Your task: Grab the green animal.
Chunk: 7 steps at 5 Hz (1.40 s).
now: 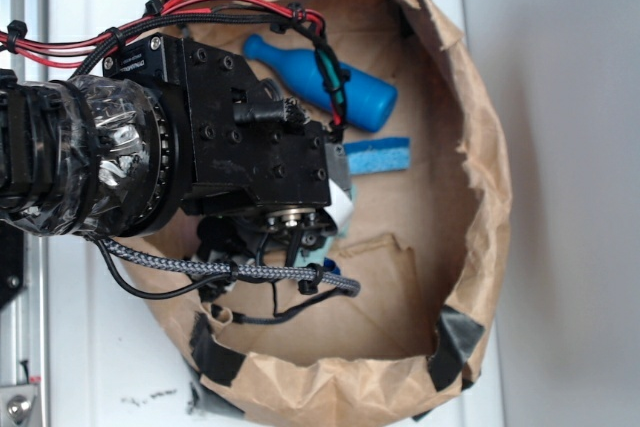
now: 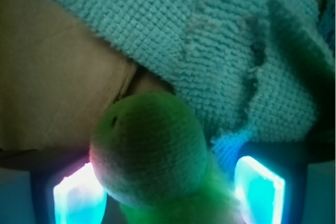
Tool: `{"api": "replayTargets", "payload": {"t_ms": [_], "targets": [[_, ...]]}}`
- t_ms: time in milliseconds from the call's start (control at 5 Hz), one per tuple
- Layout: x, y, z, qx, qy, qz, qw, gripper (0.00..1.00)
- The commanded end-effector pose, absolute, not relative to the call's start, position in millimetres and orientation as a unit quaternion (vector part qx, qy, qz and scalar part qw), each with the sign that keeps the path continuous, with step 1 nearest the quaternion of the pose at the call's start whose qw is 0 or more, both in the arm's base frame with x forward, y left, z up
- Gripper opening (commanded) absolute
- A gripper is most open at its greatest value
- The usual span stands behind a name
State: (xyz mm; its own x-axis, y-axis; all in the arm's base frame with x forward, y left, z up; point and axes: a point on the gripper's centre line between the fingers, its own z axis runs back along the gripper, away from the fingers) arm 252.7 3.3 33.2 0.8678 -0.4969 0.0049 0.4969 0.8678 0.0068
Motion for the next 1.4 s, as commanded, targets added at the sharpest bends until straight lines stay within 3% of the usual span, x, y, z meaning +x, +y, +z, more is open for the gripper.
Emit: {"api": "replayTargets", "payload": {"t_ms": [0, 200, 400, 600, 800, 1000, 1200], "targets": [[264, -2, 51, 0.018, -0.031, -0.264, 0.964, 0.0], [267, 0, 54, 0.01, -0.046, -0.257, 0.965, 0.0], [271, 3, 71, -0.023, -0.07, -0.244, 0.967, 0.0], [276, 8, 110, -0.067, -0.11, -0.209, 0.969, 0.0], [252, 12, 141, -0.096, -0.137, -0.187, 0.968, 0.0], [257, 6, 169, -0.09, -0.162, -0.174, 0.967, 0.0], [269, -1, 193, -0.059, -0.195, -0.137, 0.969, 0.0]]}}
